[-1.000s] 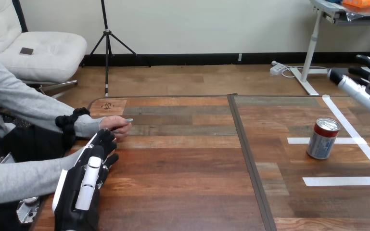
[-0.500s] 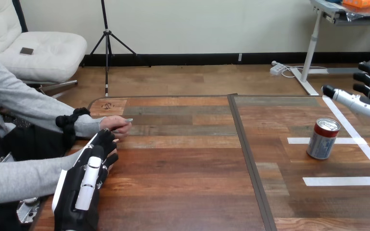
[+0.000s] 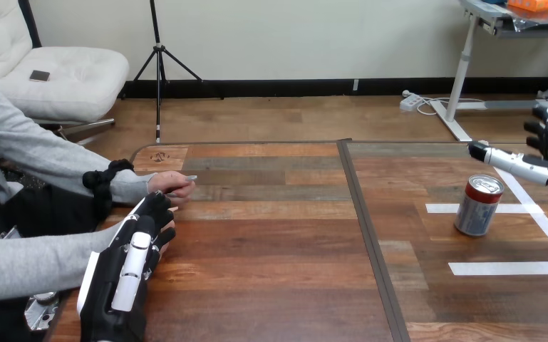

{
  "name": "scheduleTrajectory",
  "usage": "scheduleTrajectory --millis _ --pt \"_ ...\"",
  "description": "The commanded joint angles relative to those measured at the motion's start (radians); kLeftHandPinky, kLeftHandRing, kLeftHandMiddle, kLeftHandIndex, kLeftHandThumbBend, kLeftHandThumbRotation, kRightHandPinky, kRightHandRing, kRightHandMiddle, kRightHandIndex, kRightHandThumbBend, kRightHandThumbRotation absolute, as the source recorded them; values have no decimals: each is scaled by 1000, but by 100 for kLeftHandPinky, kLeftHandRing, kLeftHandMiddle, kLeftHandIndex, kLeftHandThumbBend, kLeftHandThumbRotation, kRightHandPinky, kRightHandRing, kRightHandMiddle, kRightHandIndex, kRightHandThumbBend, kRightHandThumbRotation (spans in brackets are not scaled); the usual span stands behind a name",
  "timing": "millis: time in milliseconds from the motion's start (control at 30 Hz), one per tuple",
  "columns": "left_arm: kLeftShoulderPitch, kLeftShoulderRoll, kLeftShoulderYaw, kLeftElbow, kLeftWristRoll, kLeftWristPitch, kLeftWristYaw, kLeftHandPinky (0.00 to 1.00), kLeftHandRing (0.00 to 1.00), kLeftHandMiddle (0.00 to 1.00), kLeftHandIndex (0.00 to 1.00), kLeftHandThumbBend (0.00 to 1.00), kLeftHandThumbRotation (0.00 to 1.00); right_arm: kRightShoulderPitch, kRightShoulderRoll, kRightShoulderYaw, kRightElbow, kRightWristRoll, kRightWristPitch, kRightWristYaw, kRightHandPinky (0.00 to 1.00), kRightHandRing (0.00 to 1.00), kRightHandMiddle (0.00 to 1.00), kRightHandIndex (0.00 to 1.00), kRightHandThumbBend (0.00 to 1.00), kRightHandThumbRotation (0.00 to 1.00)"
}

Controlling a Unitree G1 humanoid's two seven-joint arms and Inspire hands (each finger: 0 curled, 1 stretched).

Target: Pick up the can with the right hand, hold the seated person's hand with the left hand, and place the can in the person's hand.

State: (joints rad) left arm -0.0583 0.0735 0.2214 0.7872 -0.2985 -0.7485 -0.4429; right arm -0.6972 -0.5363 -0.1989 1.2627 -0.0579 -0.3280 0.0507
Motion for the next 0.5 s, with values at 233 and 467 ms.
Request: scheduleTrajectory --millis 233,467 --pt "-49 14 1 -20 15 -15 8 84 88 87 84 55 79 -61 -32 55 -2 -62 40 -14 95 99 99 100 100 28" --pt "-56 11 6 -7 13 -27 6 83 88 86 83 55 78 -55 -22 52 -3 -59 53 -6 76 92 96 100 100 29"
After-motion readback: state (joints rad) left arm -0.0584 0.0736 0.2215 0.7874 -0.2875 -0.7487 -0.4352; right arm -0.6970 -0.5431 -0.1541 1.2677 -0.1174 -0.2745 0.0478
